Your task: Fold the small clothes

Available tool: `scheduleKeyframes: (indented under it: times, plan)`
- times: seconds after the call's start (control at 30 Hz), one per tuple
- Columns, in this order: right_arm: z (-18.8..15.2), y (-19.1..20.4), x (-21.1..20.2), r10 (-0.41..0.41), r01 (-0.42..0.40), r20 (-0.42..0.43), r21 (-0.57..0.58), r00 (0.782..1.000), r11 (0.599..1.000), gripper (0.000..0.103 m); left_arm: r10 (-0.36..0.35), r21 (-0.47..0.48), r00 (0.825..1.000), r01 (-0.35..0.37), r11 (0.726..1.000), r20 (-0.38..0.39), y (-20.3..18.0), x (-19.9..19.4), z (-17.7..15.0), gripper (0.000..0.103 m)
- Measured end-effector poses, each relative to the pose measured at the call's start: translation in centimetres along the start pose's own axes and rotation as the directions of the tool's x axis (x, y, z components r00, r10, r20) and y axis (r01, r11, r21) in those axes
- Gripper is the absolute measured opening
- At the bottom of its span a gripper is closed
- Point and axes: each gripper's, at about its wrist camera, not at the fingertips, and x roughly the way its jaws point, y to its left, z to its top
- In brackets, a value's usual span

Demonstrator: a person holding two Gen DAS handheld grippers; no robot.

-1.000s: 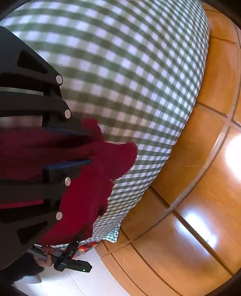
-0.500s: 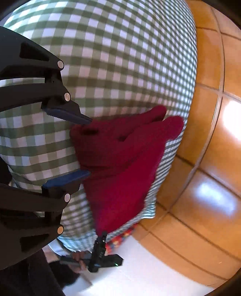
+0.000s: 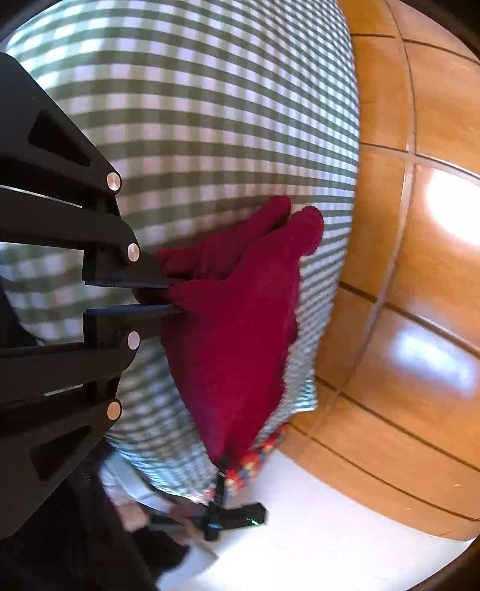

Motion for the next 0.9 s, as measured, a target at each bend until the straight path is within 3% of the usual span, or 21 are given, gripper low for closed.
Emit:
scheduleKeyframes:
  times: [0.13,0.3,0.33,0.4,0.47,0.53,0.7,0.83,0.9]
  plan:
    - [-3.8,-1.0,2.1,-0.008,0.011,-0.089,0.040,0.996,0.999,0.012,0.012,-0.082,0.994,-0.021,0.996,-0.113,1.4,2.1,-4.6,0.006]
    - [-4.8,-1.3,1.7,0.012,-0.007,-0.067,0.070,0.998,0.998,0.013,-0.038,-0.181,0.996,0.024,0.983,-0.078,1.1,0.7,-6.5,0.007]
    - [-4.5,-1.1,1.7,0.021,-0.017,-0.073,0.055,0.997,0.998,0.015,-0.025,-0.175,0.996,0.009,0.985,-0.089,0.9,0.5,-6.3,0.008]
    - [-4.1,-1.2,1.4,0.027,-0.024,-0.067,0.051,0.997,0.998,0.034,-0.054,-0.201,0.995,0.036,0.979,-0.082,1.2,-0.3,-5.7,0.015]
    - [-2.7,-1.4,0.2,0.020,-0.019,-0.011,0.059,1.000,0.998,0.046,-0.054,-0.237,0.998,0.048,0.970,-0.019,1.4,-1.7,-4.6,0.038]
    - [-1.0,-1.9,-0.3,0.010,-0.012,0.034,0.075,0.999,0.997,0.050,-0.056,-0.299,0.997,0.071,0.951,0.058,2.4,-2.8,-3.1,0.054]
    - [4.9,-1.7,1.4,-0.060,0.052,0.113,0.077,0.992,0.996,0.053,-0.025,-0.323,0.993,0.062,0.944,0.118,2.8,-1.3,1.1,0.054]
    - [9.0,-2.1,4.8,-0.106,0.095,0.106,0.104,0.989,0.990,0.053,0.016,-0.325,0.996,0.014,0.945,0.089,2.7,2.6,4.5,0.054]
    - [10.6,-2.3,6.5,-0.126,0.116,0.091,0.111,0.988,0.987,0.053,0.003,-0.331,0.997,0.023,0.944,0.079,2.6,4.2,5.7,0.054]
